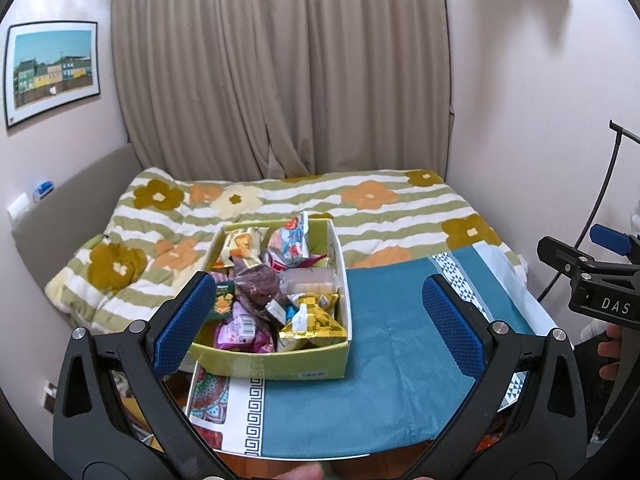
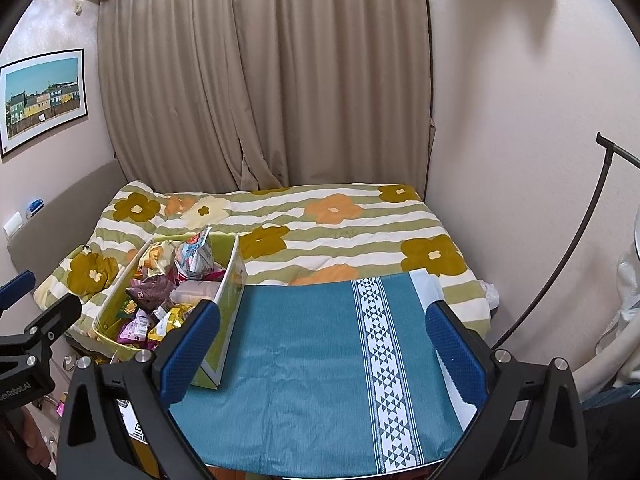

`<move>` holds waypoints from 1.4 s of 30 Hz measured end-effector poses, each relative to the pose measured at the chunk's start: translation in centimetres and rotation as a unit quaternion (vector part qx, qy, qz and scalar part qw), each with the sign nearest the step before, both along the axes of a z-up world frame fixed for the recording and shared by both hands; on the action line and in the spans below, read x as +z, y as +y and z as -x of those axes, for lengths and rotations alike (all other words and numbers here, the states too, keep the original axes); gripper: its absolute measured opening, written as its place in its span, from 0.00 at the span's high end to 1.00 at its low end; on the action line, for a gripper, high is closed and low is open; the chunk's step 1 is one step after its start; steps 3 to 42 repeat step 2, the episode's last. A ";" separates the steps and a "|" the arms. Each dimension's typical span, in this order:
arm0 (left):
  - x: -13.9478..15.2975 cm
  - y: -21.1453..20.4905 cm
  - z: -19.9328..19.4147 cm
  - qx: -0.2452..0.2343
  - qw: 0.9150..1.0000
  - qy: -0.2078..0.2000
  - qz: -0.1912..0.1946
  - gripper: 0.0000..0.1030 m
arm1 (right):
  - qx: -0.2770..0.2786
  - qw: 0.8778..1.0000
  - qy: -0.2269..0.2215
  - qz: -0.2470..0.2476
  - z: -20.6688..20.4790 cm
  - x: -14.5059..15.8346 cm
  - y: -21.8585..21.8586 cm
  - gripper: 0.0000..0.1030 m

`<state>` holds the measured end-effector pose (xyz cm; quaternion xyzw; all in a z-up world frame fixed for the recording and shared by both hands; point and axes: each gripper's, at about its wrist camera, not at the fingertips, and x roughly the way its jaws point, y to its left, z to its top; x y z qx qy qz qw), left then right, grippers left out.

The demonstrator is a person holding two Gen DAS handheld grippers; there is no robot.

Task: Organize snacks

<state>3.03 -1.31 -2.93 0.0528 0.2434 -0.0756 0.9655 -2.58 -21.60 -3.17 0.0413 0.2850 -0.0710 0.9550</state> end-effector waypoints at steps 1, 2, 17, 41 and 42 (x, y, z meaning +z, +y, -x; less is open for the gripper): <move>0.0 -0.1 0.1 0.003 1.000 -0.004 -0.001 0.01 | 0.000 1.000 0.000 0.000 0.0 0.0 0.1 0.01; 0.0 -0.1 0.3 0.005 1.000 -0.005 -0.002 0.01 | 0.001 1.000 0.000 0.001 0.0 0.0 0.0 0.01; 0.0 -0.1 0.3 0.005 1.000 -0.005 -0.002 0.01 | 0.001 1.000 0.000 0.001 0.0 0.0 0.0 0.01; 0.0 -0.1 0.3 0.005 1.000 -0.005 -0.002 0.01 | 0.001 1.000 0.000 0.001 0.0 0.0 0.0 0.01; 0.0 -0.1 0.3 0.005 1.000 -0.005 -0.002 0.01 | 0.001 1.000 0.000 0.001 0.0 0.0 0.0 0.01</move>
